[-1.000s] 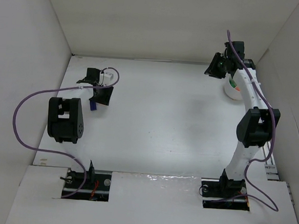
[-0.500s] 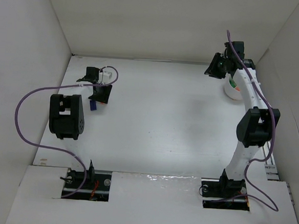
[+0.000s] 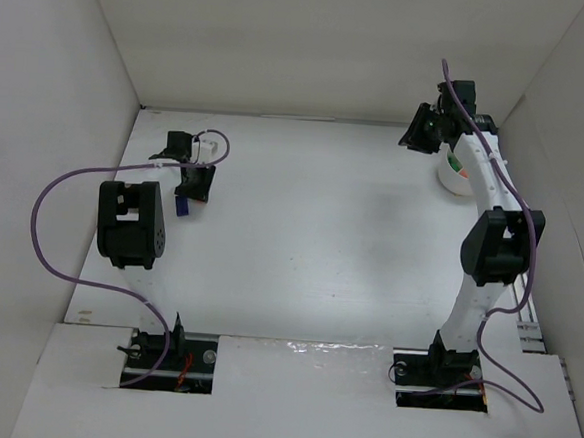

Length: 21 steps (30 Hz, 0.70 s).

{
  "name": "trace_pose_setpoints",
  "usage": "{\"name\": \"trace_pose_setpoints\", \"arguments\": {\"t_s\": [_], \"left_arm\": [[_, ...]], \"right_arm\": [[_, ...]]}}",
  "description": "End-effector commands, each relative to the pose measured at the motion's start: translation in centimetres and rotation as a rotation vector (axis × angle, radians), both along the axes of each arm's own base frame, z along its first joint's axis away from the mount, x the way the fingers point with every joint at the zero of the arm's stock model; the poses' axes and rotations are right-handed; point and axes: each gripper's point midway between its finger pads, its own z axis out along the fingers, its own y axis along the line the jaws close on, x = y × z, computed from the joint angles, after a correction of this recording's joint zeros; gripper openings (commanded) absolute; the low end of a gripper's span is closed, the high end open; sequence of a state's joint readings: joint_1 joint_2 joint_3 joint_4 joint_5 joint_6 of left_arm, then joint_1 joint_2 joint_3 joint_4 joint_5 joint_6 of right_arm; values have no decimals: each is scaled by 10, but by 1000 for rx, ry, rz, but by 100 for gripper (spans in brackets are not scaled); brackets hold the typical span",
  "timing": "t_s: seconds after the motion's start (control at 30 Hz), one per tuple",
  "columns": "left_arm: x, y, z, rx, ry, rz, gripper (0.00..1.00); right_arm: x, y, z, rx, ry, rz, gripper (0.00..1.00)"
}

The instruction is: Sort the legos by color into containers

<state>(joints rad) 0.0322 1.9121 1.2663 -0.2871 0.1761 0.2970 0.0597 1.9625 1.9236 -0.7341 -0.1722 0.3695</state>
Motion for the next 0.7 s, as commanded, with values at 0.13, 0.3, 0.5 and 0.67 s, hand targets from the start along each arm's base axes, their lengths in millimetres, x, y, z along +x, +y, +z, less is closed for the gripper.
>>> {"name": "trace_pose_setpoints", "arguments": {"t_s": [0.13, 0.3, 0.5, 0.67], "left_arm": [[5, 0, 2, -15, -6, -5, 33], [2, -2, -1, -19, 2, -17, 22], [-4, -7, 7, -44, -7, -41, 9], [-8, -28, 43, -134, -91, -126, 5]], "right_arm": [[9, -1, 15, -7, -46, -2, 35], [8, -1, 14, -8, -37, -2, 35], [4, 5, 16, 16, -37, 24, 37], [-19, 34, 19, 181, -5, 107, 38]]}}
